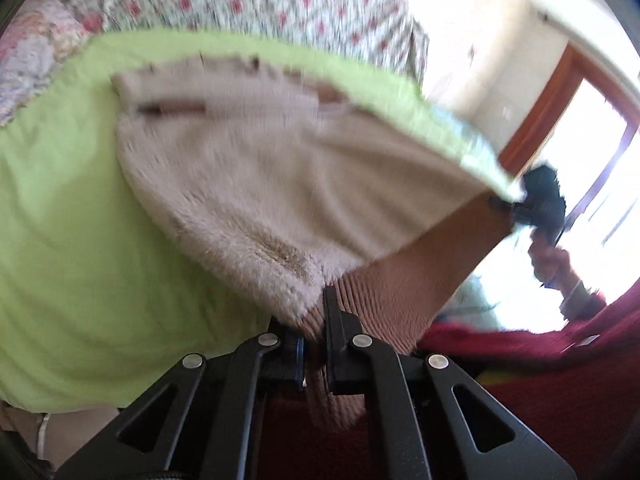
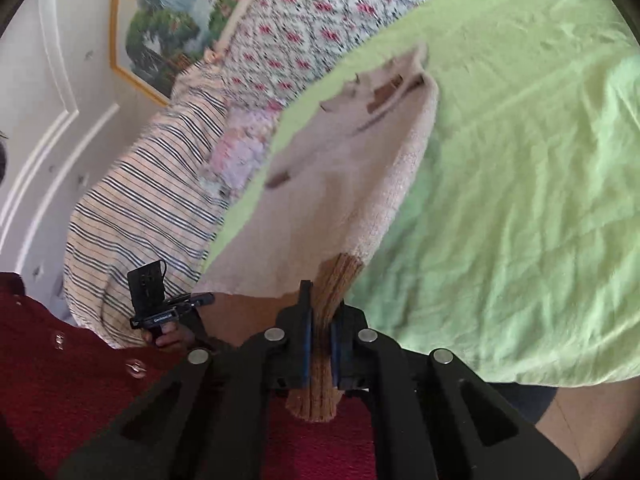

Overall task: Fold small clothes
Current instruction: 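Fold the hem up toward the collar with both tools and open them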

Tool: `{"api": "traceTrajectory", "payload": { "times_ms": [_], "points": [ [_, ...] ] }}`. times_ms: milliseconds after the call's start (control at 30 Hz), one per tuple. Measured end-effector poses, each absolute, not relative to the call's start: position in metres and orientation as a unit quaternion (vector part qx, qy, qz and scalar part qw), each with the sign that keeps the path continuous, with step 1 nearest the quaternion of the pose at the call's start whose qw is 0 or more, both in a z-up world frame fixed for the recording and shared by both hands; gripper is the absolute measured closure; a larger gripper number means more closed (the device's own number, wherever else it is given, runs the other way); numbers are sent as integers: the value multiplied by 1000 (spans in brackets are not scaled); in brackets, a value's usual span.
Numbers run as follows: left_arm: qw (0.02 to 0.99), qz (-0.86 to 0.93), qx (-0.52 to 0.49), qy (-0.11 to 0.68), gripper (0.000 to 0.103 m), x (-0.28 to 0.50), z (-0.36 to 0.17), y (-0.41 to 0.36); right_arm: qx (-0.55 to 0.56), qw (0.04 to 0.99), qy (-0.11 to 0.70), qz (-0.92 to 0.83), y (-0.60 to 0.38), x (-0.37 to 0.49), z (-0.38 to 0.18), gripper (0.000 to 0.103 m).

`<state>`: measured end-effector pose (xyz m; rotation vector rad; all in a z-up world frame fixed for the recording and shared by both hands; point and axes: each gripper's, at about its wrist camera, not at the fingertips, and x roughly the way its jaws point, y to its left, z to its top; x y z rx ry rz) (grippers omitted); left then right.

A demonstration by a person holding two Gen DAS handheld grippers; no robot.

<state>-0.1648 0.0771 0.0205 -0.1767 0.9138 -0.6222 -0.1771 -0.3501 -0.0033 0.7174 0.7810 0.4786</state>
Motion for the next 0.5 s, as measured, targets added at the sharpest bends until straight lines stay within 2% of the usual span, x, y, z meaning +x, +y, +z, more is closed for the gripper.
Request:
{"api": "traceTrajectory", "payload": {
  "times_ms": [233, 367, 500],
  "points": [
    [883, -286, -131, 348, 98, -138, 71, 104, 368, 853, 268, 255, -360, -134, 44, 95],
    [900, -268, -153, 309, 98, -98, 90, 110, 371, 865, 228, 249, -368, -84, 65, 95],
    [913, -240, -181, 277, 98, -27, 101, 127, 375, 873, 222, 217, -374, -18, 70, 95]
  ]
}}
